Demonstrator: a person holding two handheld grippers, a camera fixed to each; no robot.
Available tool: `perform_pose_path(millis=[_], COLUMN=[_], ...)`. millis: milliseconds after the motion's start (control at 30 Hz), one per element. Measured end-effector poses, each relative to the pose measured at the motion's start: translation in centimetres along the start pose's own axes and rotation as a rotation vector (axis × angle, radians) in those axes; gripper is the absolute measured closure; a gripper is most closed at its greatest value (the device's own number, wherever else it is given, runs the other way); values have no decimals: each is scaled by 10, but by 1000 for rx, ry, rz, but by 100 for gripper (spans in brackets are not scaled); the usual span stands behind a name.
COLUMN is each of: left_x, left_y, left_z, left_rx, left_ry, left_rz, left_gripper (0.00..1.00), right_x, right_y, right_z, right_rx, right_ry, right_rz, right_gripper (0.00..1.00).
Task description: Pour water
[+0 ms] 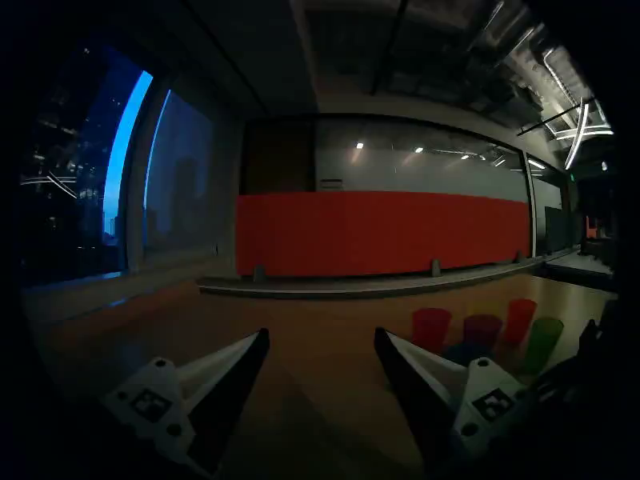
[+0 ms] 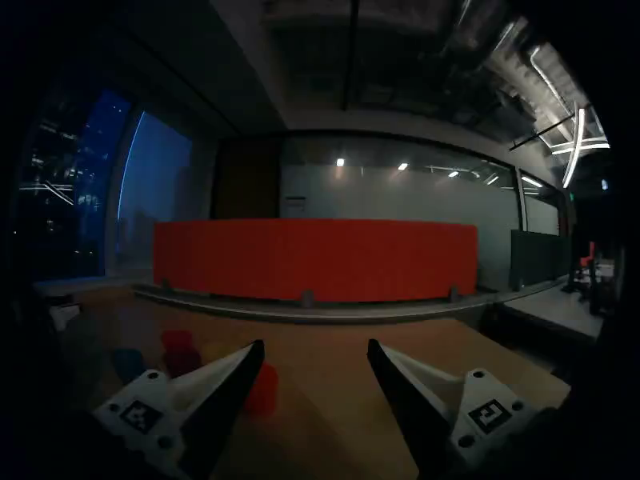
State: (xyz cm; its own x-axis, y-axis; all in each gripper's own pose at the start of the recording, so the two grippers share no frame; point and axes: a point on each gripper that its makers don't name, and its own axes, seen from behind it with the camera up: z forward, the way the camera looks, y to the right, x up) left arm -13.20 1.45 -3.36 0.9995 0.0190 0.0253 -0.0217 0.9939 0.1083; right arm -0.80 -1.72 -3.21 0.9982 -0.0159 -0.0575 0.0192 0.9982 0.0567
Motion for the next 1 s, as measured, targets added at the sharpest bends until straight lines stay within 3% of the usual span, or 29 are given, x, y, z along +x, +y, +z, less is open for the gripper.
perform_pose_path(millis=[267,600,1000], left_x=[-8,-14,-15], left_y=[-4,1,-1], left_z=[5,7,3], left_rx=[3,-7,-10], left_ry=[-5,-8,-3], left_rz=[11,18,-8], left_gripper=[3,3,3], right_x=[1,3,9], right_y=[3,5,10], right_z=[1,0,-2], right_rx=[-3,-4,-10], right_ry=[-3,1,7], right_rz=[5,3,19], right_gripper=[0,0,0])
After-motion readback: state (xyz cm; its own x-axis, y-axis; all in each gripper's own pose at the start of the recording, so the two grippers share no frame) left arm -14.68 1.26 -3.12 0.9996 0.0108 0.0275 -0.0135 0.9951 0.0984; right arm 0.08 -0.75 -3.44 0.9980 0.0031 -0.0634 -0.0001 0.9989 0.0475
